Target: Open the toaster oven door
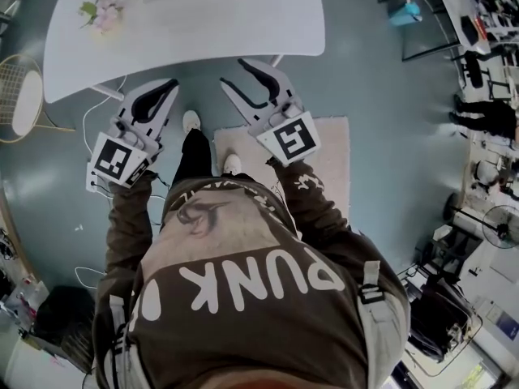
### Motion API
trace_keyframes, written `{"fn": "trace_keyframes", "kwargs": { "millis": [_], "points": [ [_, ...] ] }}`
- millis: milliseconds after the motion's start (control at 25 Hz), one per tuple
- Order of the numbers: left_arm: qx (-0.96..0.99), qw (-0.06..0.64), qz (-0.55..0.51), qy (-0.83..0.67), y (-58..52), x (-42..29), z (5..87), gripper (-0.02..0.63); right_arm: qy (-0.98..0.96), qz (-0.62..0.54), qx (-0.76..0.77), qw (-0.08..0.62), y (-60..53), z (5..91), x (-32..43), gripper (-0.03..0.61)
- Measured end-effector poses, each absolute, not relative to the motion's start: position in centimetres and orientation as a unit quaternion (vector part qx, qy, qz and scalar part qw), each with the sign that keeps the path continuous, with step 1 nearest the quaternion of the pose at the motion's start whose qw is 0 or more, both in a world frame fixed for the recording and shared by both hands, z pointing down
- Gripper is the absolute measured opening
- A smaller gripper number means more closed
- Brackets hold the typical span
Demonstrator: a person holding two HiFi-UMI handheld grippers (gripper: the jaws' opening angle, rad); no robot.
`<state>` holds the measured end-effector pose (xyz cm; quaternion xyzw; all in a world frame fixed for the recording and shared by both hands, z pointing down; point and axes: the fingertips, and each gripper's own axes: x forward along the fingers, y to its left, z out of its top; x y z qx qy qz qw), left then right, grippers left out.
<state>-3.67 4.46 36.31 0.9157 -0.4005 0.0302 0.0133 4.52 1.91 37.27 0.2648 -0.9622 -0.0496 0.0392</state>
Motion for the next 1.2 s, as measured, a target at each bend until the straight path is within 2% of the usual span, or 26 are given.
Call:
{"fn": "trace_keyframes", "kwargs": {
  "millis": [360, 760, 1040, 1200],
  "points": [
    [0.934, 0.01, 0.031, -0.355, -6.4, -10.4, 36.7, 0.008, -0.937, -0.027, 0.34, 0.075, -13.6, 38.0, -0.2, 0.181],
    [0.937, 0.028, 0.037, -0.346, -12.5, -14.2, 37.0, 0.008, -0.881, 0.008, 0.45, 0.143, -33.9, 40.1, -0.8, 0.17],
    [0.932, 0.027, 0.026, -0.361, -15.1, -15.1, 36.2, 0.008, -0.867, 0.087, 0.451, 0.19, -38.9, 46.1, -1.5, 0.167],
    [0.932, 0.026, 0.023, -0.361, -16.2, -15.0, 35.6, 0.008, -0.866, 0.128, 0.445, 0.188, -39.3, 46.8, -1.4, 0.161]
  ]
}}
